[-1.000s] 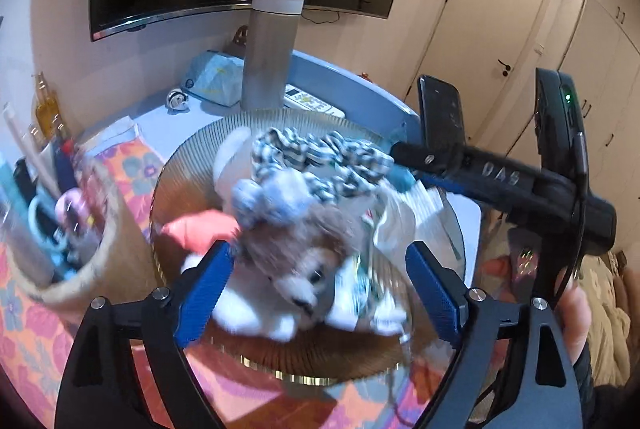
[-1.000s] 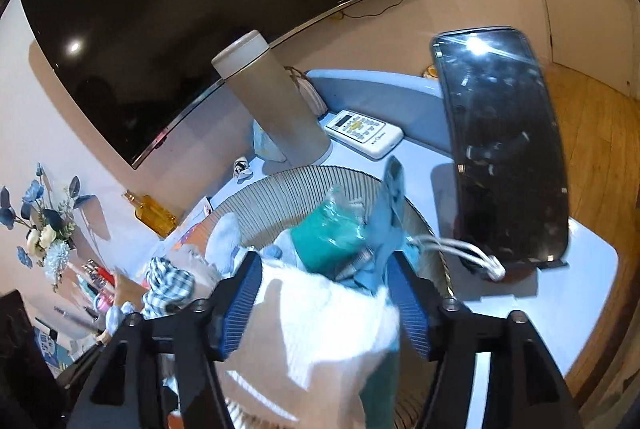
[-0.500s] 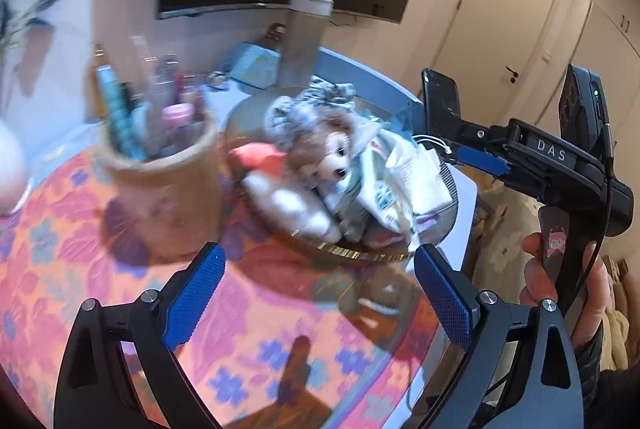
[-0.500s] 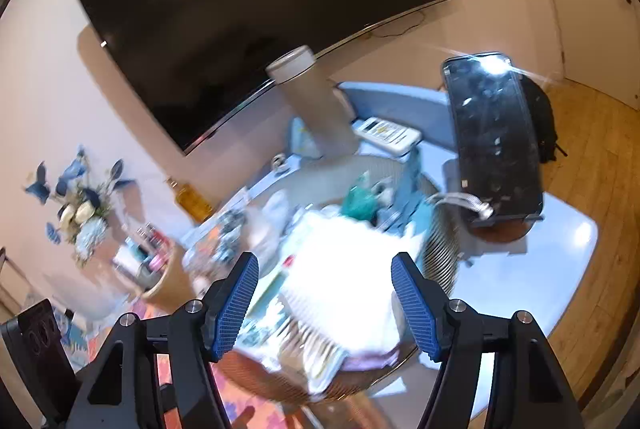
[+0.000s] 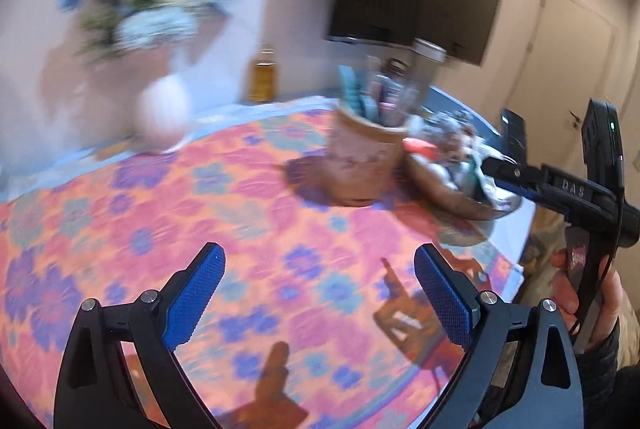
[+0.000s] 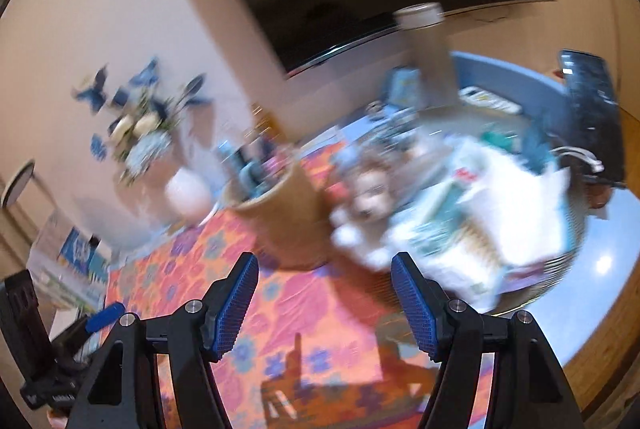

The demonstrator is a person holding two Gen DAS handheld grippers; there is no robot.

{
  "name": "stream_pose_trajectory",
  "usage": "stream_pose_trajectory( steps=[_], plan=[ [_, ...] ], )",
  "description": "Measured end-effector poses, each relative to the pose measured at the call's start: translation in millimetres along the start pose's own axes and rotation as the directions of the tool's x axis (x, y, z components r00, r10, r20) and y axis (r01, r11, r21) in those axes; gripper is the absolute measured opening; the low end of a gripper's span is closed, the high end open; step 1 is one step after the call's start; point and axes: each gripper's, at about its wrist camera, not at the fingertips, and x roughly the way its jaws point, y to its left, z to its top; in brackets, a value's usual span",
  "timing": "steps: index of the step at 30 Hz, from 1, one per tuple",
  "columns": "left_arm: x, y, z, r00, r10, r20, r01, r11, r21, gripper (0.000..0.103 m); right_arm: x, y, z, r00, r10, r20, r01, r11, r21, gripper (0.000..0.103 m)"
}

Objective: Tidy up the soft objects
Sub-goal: 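Move both open grippers back over the empty table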

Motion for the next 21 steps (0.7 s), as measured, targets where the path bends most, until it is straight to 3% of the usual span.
stream_pose_trajectory(
  steps=[5, 13, 16, 17, 21],
  plan=[
    [-25.4, 53.0, -16.9, 0.995, 0.102, 0.025, -0.099, 0.991, -0.093, 0.096, 26.2, 57.4, -19.3, 0.997, 0.042, -0.059, -0.047, 0.995, -0.091, 0.067],
    [-34.2, 113.3, -44.4, 0.955, 0.296, 0.027, -0.285, 0.938, -0.199, 0.096, 75.5, 151.5, -46.5, 0.991, 0.083, -0.102, -0.109, 0.952, -0.286, 0.068],
    [-29.4, 122.7, -51.2, 0.928, 0.369, 0.047, -0.353, 0.913, -0.206, 0.096, 94.0, 178.7, -54.2, 0.992, 0.089, -0.091, -0.115, 0.928, -0.353, 0.069],
    [-27.8, 125.7, -53.1, 0.918, 0.393, 0.057, -0.373, 0.903, -0.215, 0.096, 99.4, 185.5, -57.7, 0.993, 0.089, -0.081, -0.113, 0.920, -0.375, 0.074],
    [-17.5, 142.6, -61.1, 0.876, 0.473, 0.098, -0.429, 0.855, -0.292, 0.096, 122.8, 207.1, -71.7, 0.998, 0.055, -0.018, -0.057, 0.888, -0.457, 0.081]
  ],
)
